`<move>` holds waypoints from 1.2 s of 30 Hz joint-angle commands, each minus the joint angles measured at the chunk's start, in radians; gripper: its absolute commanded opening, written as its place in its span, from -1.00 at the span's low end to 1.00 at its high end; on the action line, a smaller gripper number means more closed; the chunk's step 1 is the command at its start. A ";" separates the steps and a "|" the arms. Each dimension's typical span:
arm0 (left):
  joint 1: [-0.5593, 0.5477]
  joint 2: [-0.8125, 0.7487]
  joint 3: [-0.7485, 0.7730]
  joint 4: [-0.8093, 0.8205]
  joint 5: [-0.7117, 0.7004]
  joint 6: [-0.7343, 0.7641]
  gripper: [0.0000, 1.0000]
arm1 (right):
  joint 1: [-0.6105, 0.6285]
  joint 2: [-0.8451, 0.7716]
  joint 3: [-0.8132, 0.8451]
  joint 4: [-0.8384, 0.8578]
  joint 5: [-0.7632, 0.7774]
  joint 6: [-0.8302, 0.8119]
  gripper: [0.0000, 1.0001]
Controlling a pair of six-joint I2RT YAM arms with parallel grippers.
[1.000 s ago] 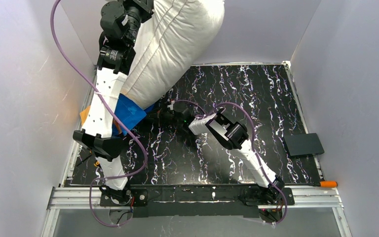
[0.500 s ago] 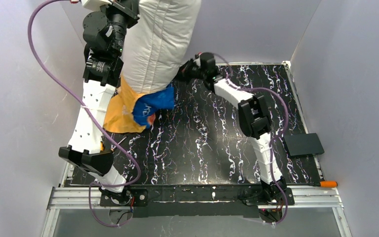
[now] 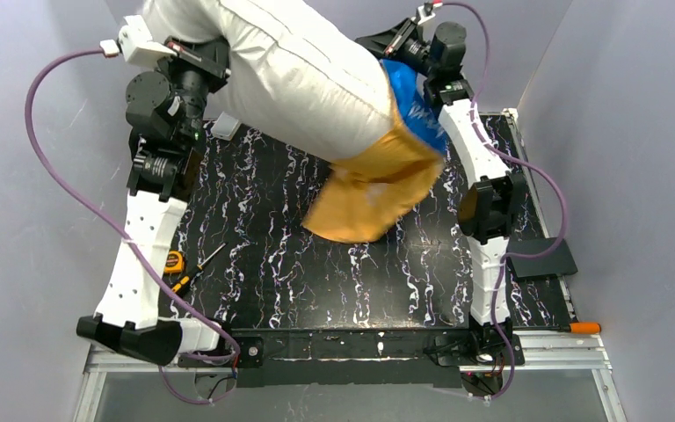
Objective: Put the pillow into the pillowcase
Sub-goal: Stuff the pillow into the pillowcase.
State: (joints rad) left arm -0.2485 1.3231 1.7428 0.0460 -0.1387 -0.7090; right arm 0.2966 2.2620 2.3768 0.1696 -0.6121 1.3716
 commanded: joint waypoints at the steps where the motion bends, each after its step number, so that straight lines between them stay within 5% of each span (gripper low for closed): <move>1: -0.010 -0.109 -0.094 -0.049 0.095 -0.027 -1.00 | 0.008 -0.193 0.142 0.120 -0.029 -0.125 -0.97; 8: -0.044 -0.225 -0.489 -0.130 0.397 -0.027 -1.00 | 0.006 -0.242 0.066 -0.007 -0.091 -0.277 -0.97; 11: -0.123 -0.242 -0.613 -0.115 0.348 0.009 -1.00 | 0.004 -0.231 0.043 -0.047 -0.111 -0.304 -0.97; 20: -0.240 -0.067 -0.564 -0.052 0.217 0.122 -1.00 | 0.015 -0.173 0.096 -0.064 -0.129 -0.358 -0.97; 28: -0.366 -0.064 -0.611 -0.179 0.109 0.269 -1.00 | 0.068 -0.378 -0.306 -0.536 -0.108 -0.827 -0.97; 29: -0.367 -0.090 -0.617 -0.236 0.090 0.285 -1.00 | 0.068 -0.413 -0.349 -0.610 -0.068 -0.894 -0.82; 33: -0.367 -0.207 -0.610 -0.443 0.018 0.334 0.49 | 0.066 -0.529 -0.431 -0.793 0.159 -1.049 0.35; 36: -0.366 -0.282 -0.569 -0.632 -0.063 0.321 0.81 | 0.065 -0.575 -0.409 -0.826 0.292 -1.080 0.75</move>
State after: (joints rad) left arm -0.6258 1.1675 1.1011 -0.3691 -0.0624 -0.4286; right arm 0.3531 1.8423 1.9213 -0.5800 -0.4889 0.4534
